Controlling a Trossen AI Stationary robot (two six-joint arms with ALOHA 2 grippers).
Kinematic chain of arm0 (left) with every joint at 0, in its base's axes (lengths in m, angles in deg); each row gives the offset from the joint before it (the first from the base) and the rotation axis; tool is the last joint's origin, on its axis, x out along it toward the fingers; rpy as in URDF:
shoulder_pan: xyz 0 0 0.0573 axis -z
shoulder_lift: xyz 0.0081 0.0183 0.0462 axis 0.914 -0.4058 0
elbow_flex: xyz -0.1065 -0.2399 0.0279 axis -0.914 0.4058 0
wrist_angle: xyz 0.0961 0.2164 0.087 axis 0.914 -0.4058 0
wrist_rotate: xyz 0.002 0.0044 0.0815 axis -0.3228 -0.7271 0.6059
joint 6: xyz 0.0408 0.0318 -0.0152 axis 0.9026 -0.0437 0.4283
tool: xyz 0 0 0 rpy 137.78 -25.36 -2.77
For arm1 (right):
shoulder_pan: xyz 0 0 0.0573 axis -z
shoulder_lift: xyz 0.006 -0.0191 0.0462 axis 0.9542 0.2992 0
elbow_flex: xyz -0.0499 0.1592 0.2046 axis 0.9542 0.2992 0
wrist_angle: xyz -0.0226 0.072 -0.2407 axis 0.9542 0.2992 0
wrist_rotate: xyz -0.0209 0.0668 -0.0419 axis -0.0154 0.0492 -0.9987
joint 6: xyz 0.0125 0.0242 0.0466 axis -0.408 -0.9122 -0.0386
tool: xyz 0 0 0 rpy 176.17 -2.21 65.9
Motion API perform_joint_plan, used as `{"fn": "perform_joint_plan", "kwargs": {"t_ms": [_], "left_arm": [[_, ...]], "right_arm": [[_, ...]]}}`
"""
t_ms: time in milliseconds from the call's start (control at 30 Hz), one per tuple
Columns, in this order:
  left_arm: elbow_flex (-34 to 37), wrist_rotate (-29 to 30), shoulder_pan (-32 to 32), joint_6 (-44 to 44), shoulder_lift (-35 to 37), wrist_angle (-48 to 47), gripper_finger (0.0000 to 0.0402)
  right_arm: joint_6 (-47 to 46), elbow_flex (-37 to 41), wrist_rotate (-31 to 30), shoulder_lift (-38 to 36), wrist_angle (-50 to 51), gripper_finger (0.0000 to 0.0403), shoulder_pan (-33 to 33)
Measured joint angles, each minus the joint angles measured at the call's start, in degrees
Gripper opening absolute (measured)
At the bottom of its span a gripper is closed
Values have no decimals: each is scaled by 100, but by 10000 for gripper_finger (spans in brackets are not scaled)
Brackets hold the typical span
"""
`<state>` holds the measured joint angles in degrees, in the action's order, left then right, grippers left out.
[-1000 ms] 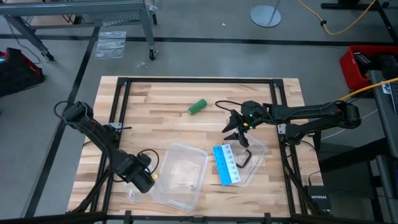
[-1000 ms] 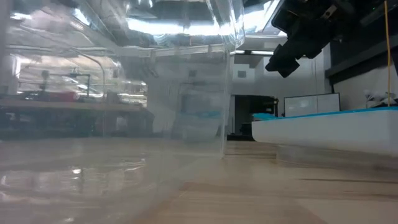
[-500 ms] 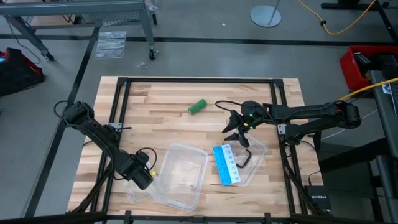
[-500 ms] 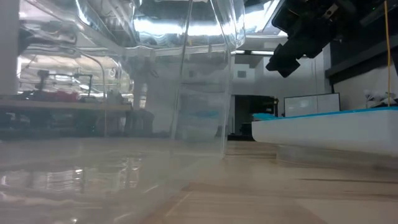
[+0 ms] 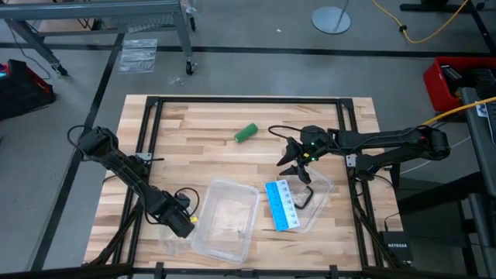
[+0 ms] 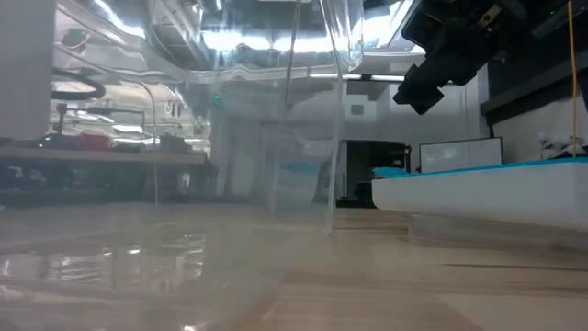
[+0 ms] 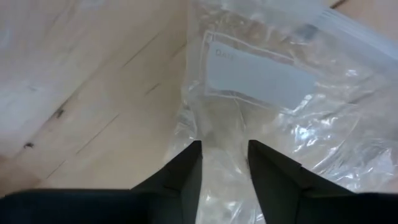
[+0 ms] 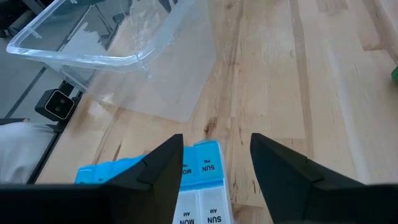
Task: Roll bandage
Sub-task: Prepare the transparent zip bag
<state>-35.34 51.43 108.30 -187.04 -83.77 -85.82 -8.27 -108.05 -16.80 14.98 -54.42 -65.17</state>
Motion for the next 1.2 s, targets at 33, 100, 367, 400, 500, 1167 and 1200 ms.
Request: {"fn": "perform_joint_plan", "kwargs": {"t_ms": [33,100,367,400,500,1167,1200], "left_arm": [[0,1,0,3,0,-23,97],[2,2,0,83,0,-36,67],[2,0,0,446,0,-30,8],[2,0,0,486,0,-30,4],[2,-1,0,568,0,-30,3],[2,2674,15,-714,0,-1545,0],[2,2822,15,-916,1,-1691,0]], "right_arm": [[0,0,0,0,2,193,0],[0,0,0,-1,0,193,0],[0,0,0,0,-2,193,0],[0,0,0,-2,-1,193,0],[0,0,0,0,-2,193,0],[2,0,-2,0,0,193,11],[2,0,-2,-1,-2,193,11]]}}
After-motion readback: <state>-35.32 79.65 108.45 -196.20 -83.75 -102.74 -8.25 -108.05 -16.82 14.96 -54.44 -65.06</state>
